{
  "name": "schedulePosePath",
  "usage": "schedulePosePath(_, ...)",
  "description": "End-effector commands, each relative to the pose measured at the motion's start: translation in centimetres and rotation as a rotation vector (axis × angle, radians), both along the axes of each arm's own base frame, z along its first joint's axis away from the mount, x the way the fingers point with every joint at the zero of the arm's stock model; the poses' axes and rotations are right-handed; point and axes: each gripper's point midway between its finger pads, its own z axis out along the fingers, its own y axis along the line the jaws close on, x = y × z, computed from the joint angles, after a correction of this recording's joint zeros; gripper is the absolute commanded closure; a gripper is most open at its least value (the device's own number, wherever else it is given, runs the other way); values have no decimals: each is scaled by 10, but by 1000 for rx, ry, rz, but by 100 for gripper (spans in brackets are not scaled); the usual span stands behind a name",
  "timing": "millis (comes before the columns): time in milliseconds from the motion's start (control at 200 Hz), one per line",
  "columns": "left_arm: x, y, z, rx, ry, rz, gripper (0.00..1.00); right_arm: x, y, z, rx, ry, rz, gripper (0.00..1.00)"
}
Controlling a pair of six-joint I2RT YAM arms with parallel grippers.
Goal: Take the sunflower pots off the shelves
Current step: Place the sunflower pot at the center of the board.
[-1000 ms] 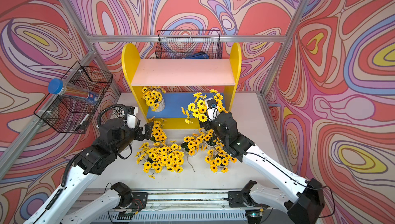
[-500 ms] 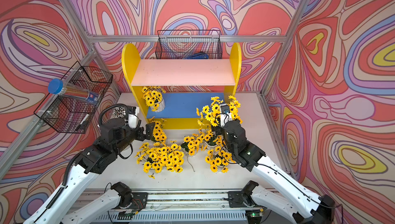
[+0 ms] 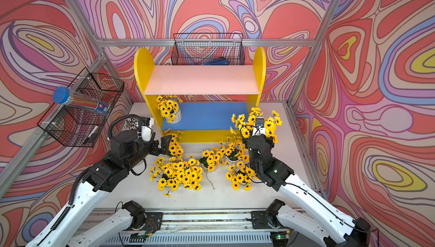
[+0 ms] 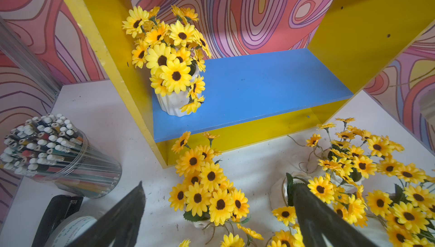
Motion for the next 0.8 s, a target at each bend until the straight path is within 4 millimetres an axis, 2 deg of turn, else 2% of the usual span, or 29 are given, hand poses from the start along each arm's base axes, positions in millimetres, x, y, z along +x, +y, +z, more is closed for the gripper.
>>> schedulePosePath(0,-2,-1,8,-36,-21,-9,0,-4,-23,1,58,-48,-136,43)
schedulePosePath(200,-4,-5,7,-54,-13,-27,0,4,-37,-31,101,-16,-230,43)
schedulePosePath(330,-5,-7,7,-63,-9,-40,0,11,-53,-53,153,-2,-298,43)
schedulePosePath(491,-6,-8,7,-69,-9,-45,0,8,-73,-76,216,3,-404,43)
schedulePosePath(796,-7,-9,7,-72,-10,-50,0,10,-70,-118,275,61,-438,43)
